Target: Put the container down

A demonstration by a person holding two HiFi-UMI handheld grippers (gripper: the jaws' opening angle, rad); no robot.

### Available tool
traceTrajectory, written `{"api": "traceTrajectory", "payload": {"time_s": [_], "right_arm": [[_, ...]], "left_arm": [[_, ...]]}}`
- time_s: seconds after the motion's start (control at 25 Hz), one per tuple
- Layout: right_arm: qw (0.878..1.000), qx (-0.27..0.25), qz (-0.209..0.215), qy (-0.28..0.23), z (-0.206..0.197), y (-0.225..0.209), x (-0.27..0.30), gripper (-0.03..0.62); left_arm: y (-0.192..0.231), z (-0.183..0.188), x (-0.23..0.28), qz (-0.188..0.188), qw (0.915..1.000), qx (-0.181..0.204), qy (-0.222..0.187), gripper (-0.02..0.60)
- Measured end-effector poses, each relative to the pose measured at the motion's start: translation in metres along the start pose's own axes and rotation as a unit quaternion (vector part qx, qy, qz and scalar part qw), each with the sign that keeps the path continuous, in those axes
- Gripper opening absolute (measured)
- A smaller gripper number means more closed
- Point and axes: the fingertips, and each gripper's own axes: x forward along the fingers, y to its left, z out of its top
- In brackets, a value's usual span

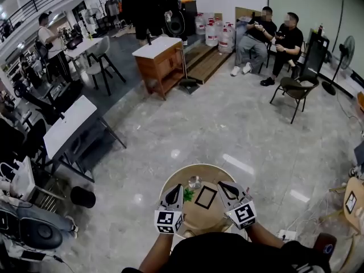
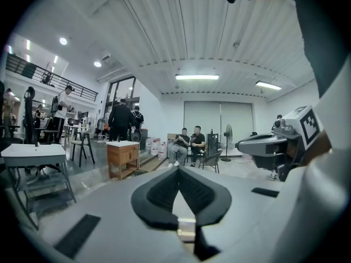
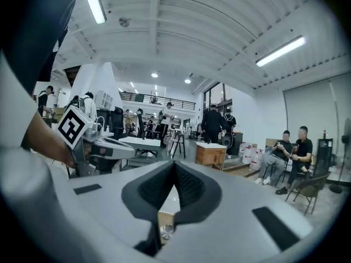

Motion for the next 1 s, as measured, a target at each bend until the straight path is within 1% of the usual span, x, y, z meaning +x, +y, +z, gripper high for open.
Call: {"api": "traceTrajectory", "payload": {"time_s": [0.12, 0.24, 0.44, 0.64, 0.76, 1.0], "right_arm": [[1.000, -0.014, -0.006, -0.014, 0.007, -0.003, -0.001, 0.000], [0.999, -0.015, -0.013, -0.031, 0.023, -0.003, -0.006, -0.002], [0.999, -0.015, -0.020, -0.047, 0.035, -0.001, -0.013, 0.000], [0.999, -0.009, -0.028, -0.034, 0.033, 0.001, -0.014, -0.002], [0.999, -0.011, -0.026, -0.038, 0.036, 0.000, -0.015, -0.002], [0.998, -0.013, -0.042, -0.041, 0.035, -0.009, -0.015, 0.000]], "left_arm": [[-0.004, 0.002, -0.006, 0.003, 1.0000, -0.002, -0.004, -0.006], [-0.011, 0.005, -0.013, 0.001, 1.0000, 0.003, -0.007, -0.006], [-0.019, 0.010, -0.023, 0.000, 0.9999, 0.008, -0.010, -0.006], [-0.019, 0.010, -0.030, 0.000, 0.9999, 0.009, -0.010, -0.006], [-0.020, 0.010, -0.032, 0.002, 0.9999, 0.010, -0.012, -0.006], [-0.019, 0.020, -0.035, 0.004, 0.9998, 0.014, -0.016, -0.006]]}}
